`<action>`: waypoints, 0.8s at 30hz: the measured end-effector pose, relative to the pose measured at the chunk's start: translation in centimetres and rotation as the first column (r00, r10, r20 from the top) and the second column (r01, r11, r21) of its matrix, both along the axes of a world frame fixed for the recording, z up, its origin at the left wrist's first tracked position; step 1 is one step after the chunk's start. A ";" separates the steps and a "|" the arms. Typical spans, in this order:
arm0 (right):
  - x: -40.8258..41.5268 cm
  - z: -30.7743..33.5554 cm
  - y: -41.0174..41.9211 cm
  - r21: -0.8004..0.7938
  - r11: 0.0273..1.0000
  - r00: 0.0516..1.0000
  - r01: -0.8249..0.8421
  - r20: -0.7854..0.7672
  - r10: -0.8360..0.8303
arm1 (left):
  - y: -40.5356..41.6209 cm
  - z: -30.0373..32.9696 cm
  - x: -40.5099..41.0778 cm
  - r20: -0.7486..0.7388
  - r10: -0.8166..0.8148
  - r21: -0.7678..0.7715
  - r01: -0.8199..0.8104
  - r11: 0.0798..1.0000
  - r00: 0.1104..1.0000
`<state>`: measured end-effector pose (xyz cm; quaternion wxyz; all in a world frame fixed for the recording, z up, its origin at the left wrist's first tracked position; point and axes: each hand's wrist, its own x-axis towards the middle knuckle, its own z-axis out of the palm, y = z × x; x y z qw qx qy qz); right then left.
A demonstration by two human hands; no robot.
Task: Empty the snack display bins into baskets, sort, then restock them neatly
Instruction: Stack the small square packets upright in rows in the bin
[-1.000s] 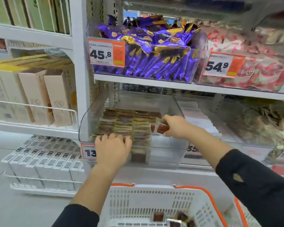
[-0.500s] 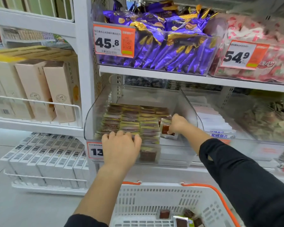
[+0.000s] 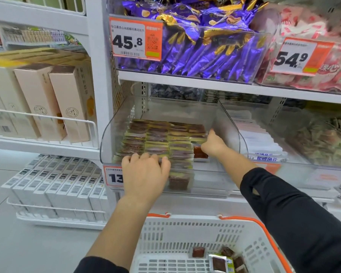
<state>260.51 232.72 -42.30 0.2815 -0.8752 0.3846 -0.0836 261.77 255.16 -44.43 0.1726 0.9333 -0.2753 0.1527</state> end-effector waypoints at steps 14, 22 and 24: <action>-3.5 2.7 2.3 -0.288 0.927 0.934 -0.241 0.191 0.302 | -0.1 0.3 0.0 0.001 -0.010 -0.075 0.010 0.997 1.000; -14.1 -3.7 8.5 -0.292 0.933 0.554 -0.213 0.750 0.361 | -0.7 -2.5 -4.7 0.475 -0.365 -0.332 0.547 0.768 0.801; -15.6 -9.1 9.2 -0.277 0.933 0.674 -0.231 0.645 0.359 | -0.4 -6.5 -6.3 0.347 -0.485 -0.257 0.579 0.774 0.802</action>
